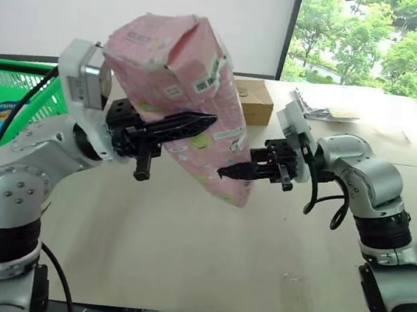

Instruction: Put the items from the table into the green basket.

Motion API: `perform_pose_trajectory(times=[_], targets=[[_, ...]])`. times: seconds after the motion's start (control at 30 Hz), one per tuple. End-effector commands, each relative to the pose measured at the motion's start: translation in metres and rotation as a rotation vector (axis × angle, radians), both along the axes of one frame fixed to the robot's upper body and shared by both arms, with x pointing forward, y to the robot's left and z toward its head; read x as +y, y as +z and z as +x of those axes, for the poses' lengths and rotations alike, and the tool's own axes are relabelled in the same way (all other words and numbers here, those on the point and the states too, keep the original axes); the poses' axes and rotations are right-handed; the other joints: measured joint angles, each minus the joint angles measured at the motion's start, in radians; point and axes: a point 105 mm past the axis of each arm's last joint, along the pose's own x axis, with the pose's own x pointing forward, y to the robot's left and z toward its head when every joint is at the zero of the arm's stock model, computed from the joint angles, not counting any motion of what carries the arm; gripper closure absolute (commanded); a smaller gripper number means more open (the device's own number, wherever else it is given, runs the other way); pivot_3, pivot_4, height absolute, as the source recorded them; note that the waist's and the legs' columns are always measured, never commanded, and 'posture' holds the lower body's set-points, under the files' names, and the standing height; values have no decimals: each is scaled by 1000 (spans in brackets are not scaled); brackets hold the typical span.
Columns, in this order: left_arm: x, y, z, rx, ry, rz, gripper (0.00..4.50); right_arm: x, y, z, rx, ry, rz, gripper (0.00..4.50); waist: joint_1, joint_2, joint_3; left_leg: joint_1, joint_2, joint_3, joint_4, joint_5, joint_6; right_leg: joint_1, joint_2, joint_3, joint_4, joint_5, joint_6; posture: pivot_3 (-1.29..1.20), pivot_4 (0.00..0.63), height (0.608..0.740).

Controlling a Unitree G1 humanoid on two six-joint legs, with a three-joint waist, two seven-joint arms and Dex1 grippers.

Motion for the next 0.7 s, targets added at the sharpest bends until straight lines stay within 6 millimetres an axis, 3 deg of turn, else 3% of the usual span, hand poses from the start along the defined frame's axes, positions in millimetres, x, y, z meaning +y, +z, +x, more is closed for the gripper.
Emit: perform_pose_trajectory(times=[0.03, 0.2, 0.23, 0.43, 0.47, 0.6, 0.7], targets=[[4, 9, 9, -37, 65, -6, 4405, 0, 13, -8, -36, 16, 53, 4335, 0, 0, 0, 0, 0, 0, 0, 0, 0, 0, 0, 0, 0, 0, 0, 111, 0, 724], [12, 21, 18, -69, 149, -53, 4406, -20, 8, -17, 94, 59, 10, 4335, 2, 0, 0, -1, 0, 0, 0, 0, 0, 0, 0, 0, -1, 0, 0, 117, 0, 724], [14, 24, 19, -75, 167, -64, 4407, -23, 7, -16, 108, 45, 5, 3320, 1, 0, 0, -1, 0, 0, 0, 0, 0, 0, -1, 0, -1, 0, 0, 117, 0, 724], [24, 29, 19, -81, 216, -84, 4408, -36, 7, -8, 152, -48, 41, 723, -5, 0, 0, 0, 1, 0, 0, 0, 0, 0, 0, 1, 0, 0, 0, 110, 0, 724], [25, 28, 19, -79, 221, -84, 4408, -37, 8, -6, 147, -65, 49, 118, -6, 0, 0, 0, 1, 0, 0, 0, 0, 0, 0, 1, 0, 0, 0, 110, 0, 724], [33, 29, 25, -84, 285, -80, 4408, -39, 11, 7, 97, -177, 99, 0, -9, 0, 0, -1, 1, 0, 0, 0, 0, 0, 0, 1, -1, 0, 0, 105, 0, 724], [53, 34, 36, -100, 426, -54, 4408, -45, 16, 13, 31, -238, 104, 0, -12, -1, 0, -1, 1, 0, 0, 0, 0, 0, 0, 1, -1, 0, 0, 104, 0, 724]])
